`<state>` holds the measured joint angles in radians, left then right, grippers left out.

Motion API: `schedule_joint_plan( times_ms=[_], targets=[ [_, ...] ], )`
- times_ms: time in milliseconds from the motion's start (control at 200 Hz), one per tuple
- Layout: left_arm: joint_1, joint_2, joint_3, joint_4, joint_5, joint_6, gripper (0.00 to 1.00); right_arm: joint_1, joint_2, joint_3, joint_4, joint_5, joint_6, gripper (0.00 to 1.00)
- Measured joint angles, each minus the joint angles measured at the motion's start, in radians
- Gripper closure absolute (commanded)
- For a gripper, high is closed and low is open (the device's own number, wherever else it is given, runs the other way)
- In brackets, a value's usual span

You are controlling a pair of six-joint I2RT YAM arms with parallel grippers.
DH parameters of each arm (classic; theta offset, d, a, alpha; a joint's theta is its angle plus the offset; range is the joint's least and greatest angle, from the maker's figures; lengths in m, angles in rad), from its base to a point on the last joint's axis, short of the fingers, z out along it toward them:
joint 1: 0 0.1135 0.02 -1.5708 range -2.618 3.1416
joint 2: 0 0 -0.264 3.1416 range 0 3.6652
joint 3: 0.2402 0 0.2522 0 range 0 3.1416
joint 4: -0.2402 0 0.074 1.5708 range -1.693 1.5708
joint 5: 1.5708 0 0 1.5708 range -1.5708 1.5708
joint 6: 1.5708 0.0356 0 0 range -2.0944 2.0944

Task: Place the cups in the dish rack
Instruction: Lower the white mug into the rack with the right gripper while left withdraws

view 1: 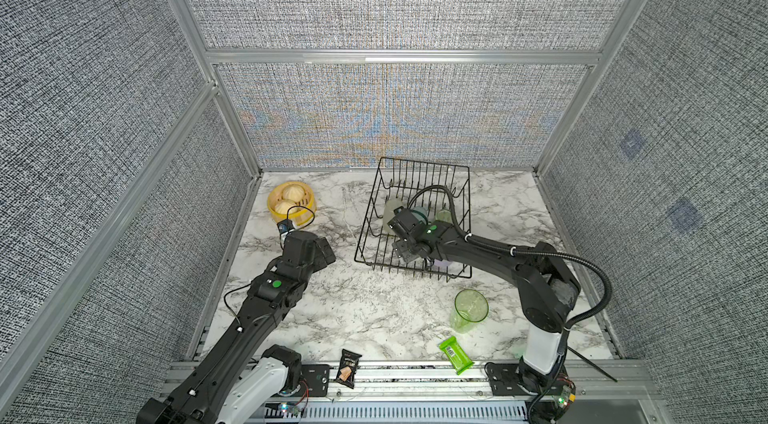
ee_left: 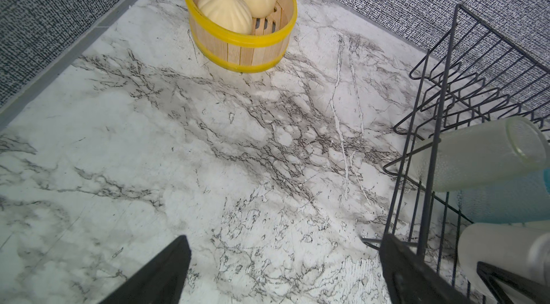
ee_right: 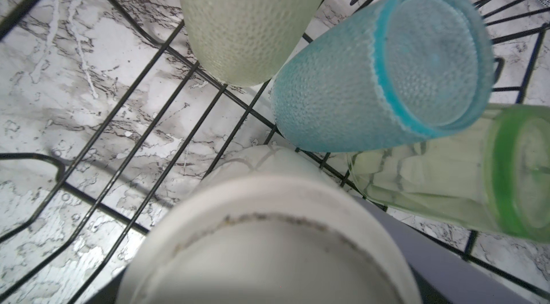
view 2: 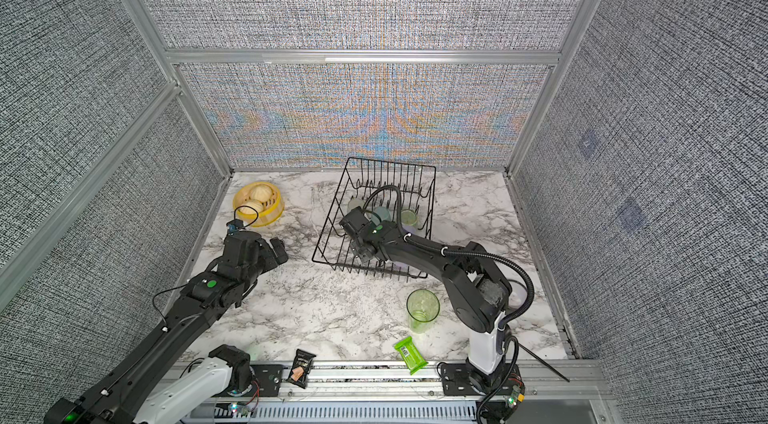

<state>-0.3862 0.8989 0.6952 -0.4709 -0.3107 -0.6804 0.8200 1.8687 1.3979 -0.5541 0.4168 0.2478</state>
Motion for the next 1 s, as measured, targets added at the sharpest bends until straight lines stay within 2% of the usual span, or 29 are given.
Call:
schedule_joint_plan(
  times_ms=[215,610,1000],
  targets=[
    [0.000,-0.002,0.000,-0.001,0.000,0.000,0.00,-0.007,0.009,0.000,-0.003,-0.004,0.005,0.17],
    [0.000,-0.009,-0.001,-0.002,0.000,0.000,0.00,-0.007,-0.001,0.000,-0.021,-0.017,0.015,0.06],
    [0.000,-0.032,-0.008,-0.011,0.000,-0.001,0.00,-0.003,-0.045,0.002,-0.024,-0.016,0.016,0.08]
  ],
)
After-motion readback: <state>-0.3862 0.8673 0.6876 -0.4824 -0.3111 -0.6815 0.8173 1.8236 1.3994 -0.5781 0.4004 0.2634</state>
